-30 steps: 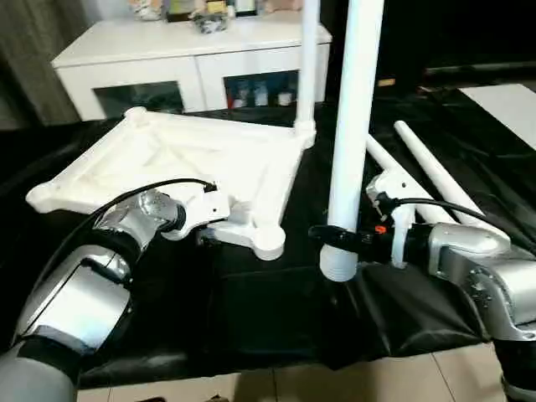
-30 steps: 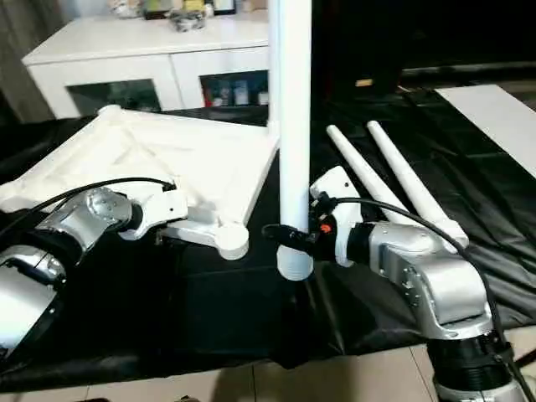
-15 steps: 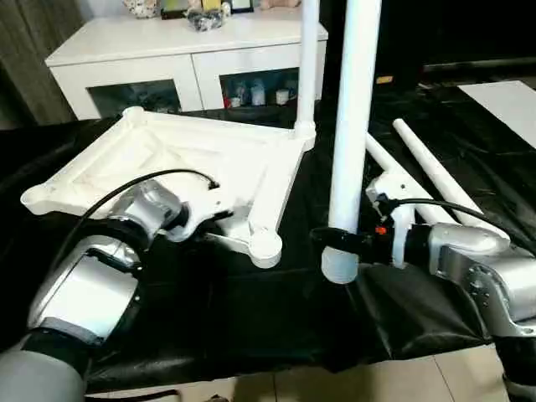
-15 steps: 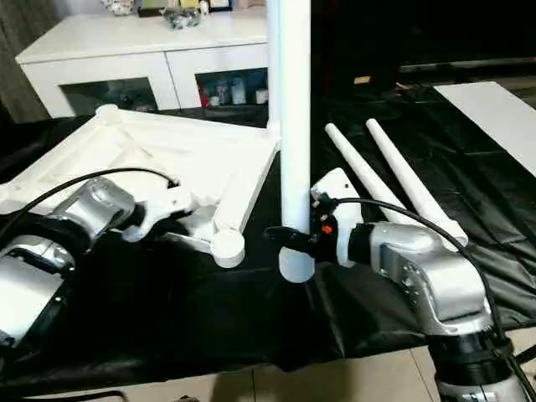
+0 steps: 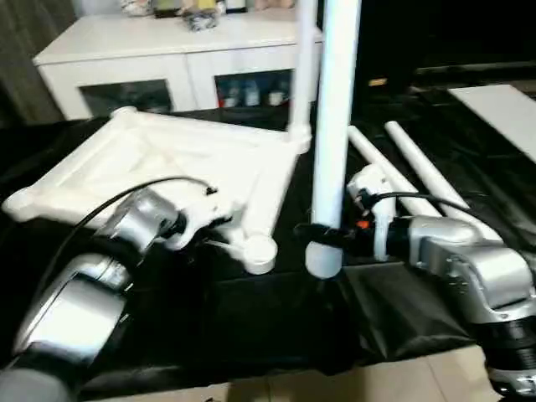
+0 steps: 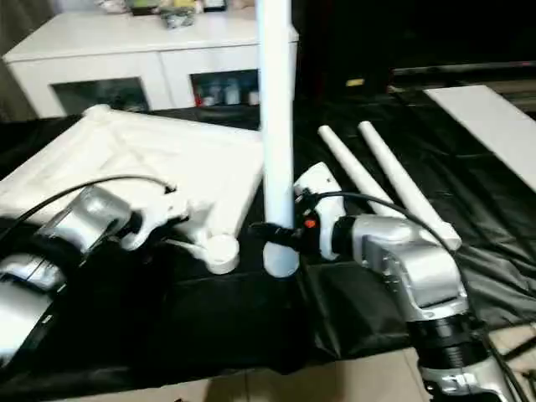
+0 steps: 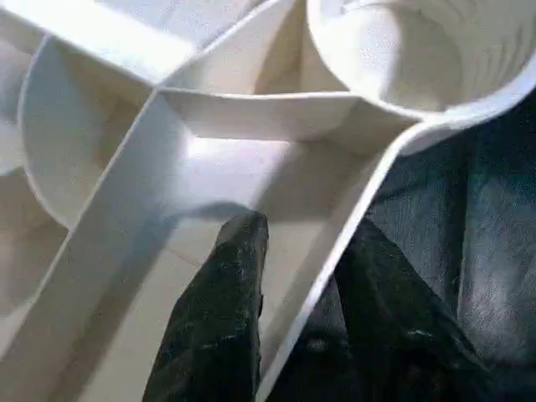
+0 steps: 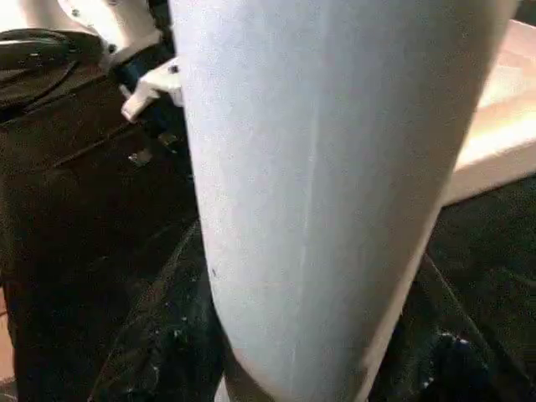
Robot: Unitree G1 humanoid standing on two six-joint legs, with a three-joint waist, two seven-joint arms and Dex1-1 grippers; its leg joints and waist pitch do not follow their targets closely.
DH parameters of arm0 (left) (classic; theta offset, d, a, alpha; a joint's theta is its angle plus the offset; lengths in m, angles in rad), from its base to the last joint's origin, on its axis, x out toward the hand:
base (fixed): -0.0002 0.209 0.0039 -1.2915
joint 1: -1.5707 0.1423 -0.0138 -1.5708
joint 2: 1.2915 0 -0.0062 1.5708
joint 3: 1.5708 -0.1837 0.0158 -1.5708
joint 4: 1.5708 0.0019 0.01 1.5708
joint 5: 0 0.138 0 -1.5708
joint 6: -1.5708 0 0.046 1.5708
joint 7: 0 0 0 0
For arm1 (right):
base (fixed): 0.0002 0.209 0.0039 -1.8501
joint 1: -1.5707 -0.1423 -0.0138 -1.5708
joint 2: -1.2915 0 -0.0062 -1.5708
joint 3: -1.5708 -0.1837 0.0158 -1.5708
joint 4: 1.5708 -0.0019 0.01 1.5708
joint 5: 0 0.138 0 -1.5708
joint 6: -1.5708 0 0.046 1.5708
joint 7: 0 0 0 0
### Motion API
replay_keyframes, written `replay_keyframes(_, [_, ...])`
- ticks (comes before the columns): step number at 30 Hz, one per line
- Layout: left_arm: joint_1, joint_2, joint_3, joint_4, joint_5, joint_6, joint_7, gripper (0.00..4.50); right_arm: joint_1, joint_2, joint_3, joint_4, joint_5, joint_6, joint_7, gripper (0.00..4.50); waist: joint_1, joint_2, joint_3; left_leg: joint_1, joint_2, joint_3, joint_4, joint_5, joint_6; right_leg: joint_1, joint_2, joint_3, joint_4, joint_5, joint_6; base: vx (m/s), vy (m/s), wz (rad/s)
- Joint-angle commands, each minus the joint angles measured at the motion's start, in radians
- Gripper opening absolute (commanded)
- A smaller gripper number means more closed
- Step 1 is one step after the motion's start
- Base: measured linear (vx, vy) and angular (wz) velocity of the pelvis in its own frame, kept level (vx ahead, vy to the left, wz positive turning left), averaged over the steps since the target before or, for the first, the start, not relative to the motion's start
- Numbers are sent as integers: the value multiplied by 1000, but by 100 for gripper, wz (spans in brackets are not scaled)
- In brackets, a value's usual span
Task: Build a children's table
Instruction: Pick table leg
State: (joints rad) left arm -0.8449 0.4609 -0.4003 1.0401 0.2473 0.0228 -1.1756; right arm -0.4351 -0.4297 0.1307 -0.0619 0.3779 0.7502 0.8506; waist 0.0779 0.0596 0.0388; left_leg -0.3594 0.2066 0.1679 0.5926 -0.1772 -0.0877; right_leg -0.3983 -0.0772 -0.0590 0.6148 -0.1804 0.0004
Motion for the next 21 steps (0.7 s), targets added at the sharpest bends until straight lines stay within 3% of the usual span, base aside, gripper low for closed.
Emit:
replay_keyframes(1, [77,43,-40,42,79,44,70,118,-28,9,12,15,-9,-31,8,184,13,-26,-52,-9,11,-10,-77,-226,0,57,-67,34,-86,-376,-137,0,0,0])
replay_keyframes(3, [98,62,-37,-7,90,80,94,104,-38,17,16,41,-13,-49,10,184,10,-24,-47,-8,6,-12,-81,-256,-9,55,-68,32,-97,-472,-97,0,0,0])
replay_keyframes(4, [103,63,-26,-26,80,110,99,100,-43,22,16,50,-13,-56,10,184,11,-18,-47,-4,4,-14,-81,-269,-12,52,-69,30,-102,-519,-83,0,0,0])
replay_keyframes(6, [118,54,12,-78,41,183,99,93,-50,29,16,64,-16,-68,7,184,9,-11,-47,1,4,-14,-80,-278,-15,46,-68,29,-106,-535,-83,0,0,0])
replay_keyframes(7, [126,49,29,-105,25,211,100,90,-51,32,16,68,-17,-72,6,184,6,-15,-47,1,4,-14,-80,-284,-15,45,-67,28,-108,-538,-84,0,0,0])
replay_keyframes(8, [128,48,33,-112,21,218,100,90,-51,32,16,69,-17,-73,5,184,6,-13,-47,9,4,-13,-80,-298,-13,39,-63,28,-110,-535,-92,0,0,0])
replay_keyframes(9, [158,24,82,-206,-27,294,120,88,-50,40,9,76,-17,-82,-5,184,5,-4,-48,11,6,-14,-80,-305,-16,39,-63,29,-105,-520,-103,0,0,0])
replay_keyframes(11, [181,2,109,-271,-57,331,132,84,-46,44,3,76,-17,-85,-16,184,-2,-8,-48,9,7,-14,-81,-317,-15,41,-60,26,-102,-485,-127,0,0,0])
replay_keyframes(12, [196,-13,126,-314,-76,353,139,80,-43,46,0,76,-18,-87,-23,184,1,-10,-49,14,3,-10,-79,-317,-5,35,-55,27,-106,-473,-132,0,0,0])
replay_keyframes(16, [271,-85,188,-517,-133,466,208,68,-46,78,-41,98,-5,-77,-77,184,1,-1,-57,9,8,-9,-79,-290,2,41,-58,30,-89,-337,-183,0,0,0])
replay_keyframes(18, [302,-109,200,-578,-146,449,229,61,-51,94,-52,111,-6,-74,-102,184,2,-1,-60,6,7,-7,-77,-265,14,40,-57,30,-87,-269,-204,0,0,0])
replay_keyframes(20, [324,-105,186,-608,-132,398,235,40,-52,99,-52,114,-8,-77,-108,184,8,-1,-63,3,4,-5,-73,-238,28,43,-55,29,-85,-226,-201,0,0,0])
replay_keyframes(21, [350,-91,162,-634,-111,315,240,40,-57,106,-50,119,-10,-86,-115,184,11,-1,-65,-1,4,-8,-73,-229,32,45,-57,29,-84,-216,-198,0,0,0])
